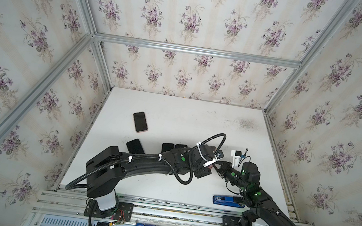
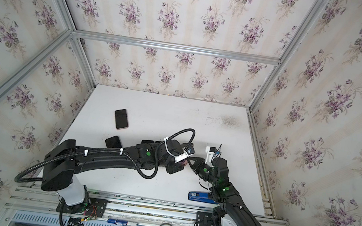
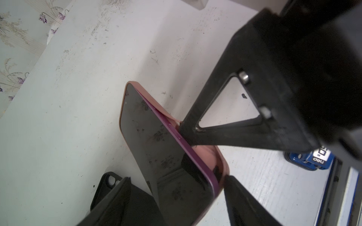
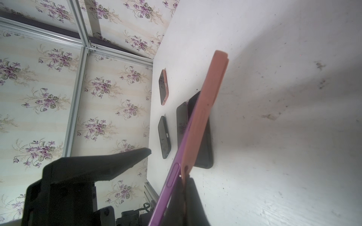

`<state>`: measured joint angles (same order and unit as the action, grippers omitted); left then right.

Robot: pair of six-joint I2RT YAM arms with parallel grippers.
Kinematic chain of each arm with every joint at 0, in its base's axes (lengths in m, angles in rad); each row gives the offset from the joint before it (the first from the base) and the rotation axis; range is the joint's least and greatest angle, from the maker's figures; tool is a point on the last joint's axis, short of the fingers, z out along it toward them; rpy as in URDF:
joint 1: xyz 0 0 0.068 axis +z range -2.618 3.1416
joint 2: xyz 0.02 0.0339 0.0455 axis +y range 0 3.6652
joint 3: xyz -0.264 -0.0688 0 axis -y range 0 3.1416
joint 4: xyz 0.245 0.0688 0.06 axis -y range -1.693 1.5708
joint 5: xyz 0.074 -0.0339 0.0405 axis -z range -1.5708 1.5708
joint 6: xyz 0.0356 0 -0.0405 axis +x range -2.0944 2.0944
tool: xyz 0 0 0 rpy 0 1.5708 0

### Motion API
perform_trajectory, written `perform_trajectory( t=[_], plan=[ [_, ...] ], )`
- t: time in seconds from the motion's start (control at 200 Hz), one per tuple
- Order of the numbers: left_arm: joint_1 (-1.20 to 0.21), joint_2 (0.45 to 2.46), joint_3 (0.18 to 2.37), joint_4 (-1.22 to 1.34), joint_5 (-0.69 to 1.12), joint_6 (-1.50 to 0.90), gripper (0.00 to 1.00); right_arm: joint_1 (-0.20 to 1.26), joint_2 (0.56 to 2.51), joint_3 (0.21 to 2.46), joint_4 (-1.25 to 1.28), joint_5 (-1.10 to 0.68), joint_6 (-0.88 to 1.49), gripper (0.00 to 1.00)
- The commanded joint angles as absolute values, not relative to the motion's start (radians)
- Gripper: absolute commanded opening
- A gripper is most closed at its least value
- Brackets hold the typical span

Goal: Take the phone out of the phone case
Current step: Remove the phone case from the phone.

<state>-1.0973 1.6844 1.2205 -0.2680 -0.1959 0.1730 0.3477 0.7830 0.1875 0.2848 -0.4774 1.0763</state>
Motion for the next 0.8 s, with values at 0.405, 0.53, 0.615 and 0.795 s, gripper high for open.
perform_trajectory(
  t=[0.405, 0.53, 0.615, 0.795],
  plan=[
    [-1.070, 1.674, 1.186, -0.225, -0.201, 0.166, 0.73, 0.350, 0.773, 0.166, 0.335, -0.531, 1.072, 0.00],
    [-1.071, 1.674, 1.174, -0.206, -0.213, 0.166, 0.68, 0.349, 0.777, 0.167, 0.338, -0.529, 1.071, 0.00],
    [-1.074, 1.673, 1.165, -0.195, -0.223, 0.167, 0.64, 0.350, 0.780, 0.163, 0.338, -0.529, 1.072, 0.00],
    [-1.088, 1.690, 1.158, -0.169, -0.278, 0.159, 0.54, 0.350, 0.778, 0.163, 0.339, -0.529, 1.075, 0.00]
  ],
)
